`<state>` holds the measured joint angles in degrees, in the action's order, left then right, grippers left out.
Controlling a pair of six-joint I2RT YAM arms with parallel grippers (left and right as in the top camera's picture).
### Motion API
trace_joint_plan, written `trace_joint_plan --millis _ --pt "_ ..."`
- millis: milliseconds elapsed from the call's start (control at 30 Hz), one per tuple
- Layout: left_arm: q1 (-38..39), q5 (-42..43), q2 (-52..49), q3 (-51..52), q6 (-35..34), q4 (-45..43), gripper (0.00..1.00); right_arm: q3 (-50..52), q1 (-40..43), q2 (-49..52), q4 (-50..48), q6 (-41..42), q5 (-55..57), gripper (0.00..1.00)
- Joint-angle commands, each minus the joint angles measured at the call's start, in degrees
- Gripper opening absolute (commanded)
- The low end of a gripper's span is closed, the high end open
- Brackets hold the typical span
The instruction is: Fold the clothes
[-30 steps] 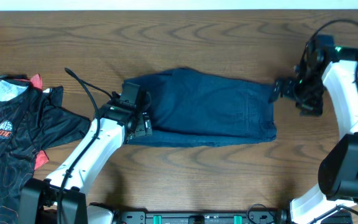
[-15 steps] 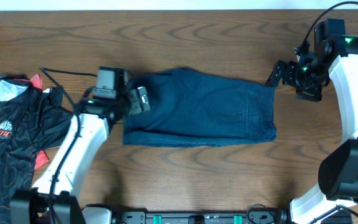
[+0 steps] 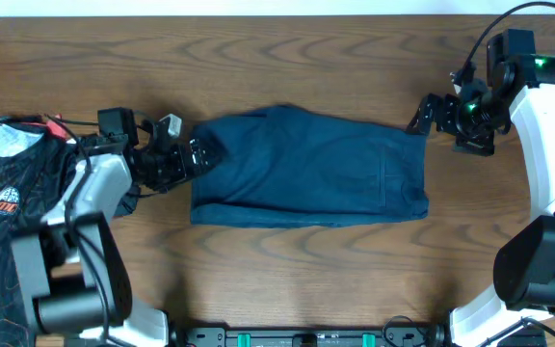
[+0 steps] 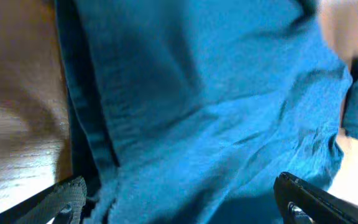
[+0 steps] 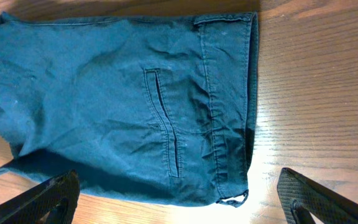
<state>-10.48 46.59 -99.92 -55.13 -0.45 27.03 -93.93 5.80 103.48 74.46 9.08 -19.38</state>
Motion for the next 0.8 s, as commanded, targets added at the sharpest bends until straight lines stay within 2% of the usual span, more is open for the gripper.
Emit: trace_joint_plan --millis 0,333,600,633,733,767 --pt "-0.48 4.46 -4.72 -0.5 5.88 0.26 0.98 -1.05 0.5 -0.46 0.13 -1.05 -0.83 0.99" --pt "0.39 5.05 -9.53 -0.48 7.54 -0.15 0.98 -1.05 0.48 -0.46 -0.39 -1.03 -2.08 0.99" --pt "5.95 5.49 -13.51 -0.48 7.08 -1.73 1.0 -1.05 0.44 -0.46 -0.33 -1.03 -2.1 0.99" --pt "6.69 5.49 -14.14 -0.48 6.45 -2.43 0.91 -1.05 0.37 -0.46 -0.35 -1.03 -2.08 0.99" --pt "8.07 5.46 -15.76 -0.48 3.63 -4.66 0.39 -1.05 0.0 -0.46 -0.33 -1.03 -2.08 0.99" --pt "8.11 5.49 -15.93 -0.5 2.8 -5.05 0.25 -1.05 -0.13 -0.46 -0.31 -1.03 -2.08 0.99"
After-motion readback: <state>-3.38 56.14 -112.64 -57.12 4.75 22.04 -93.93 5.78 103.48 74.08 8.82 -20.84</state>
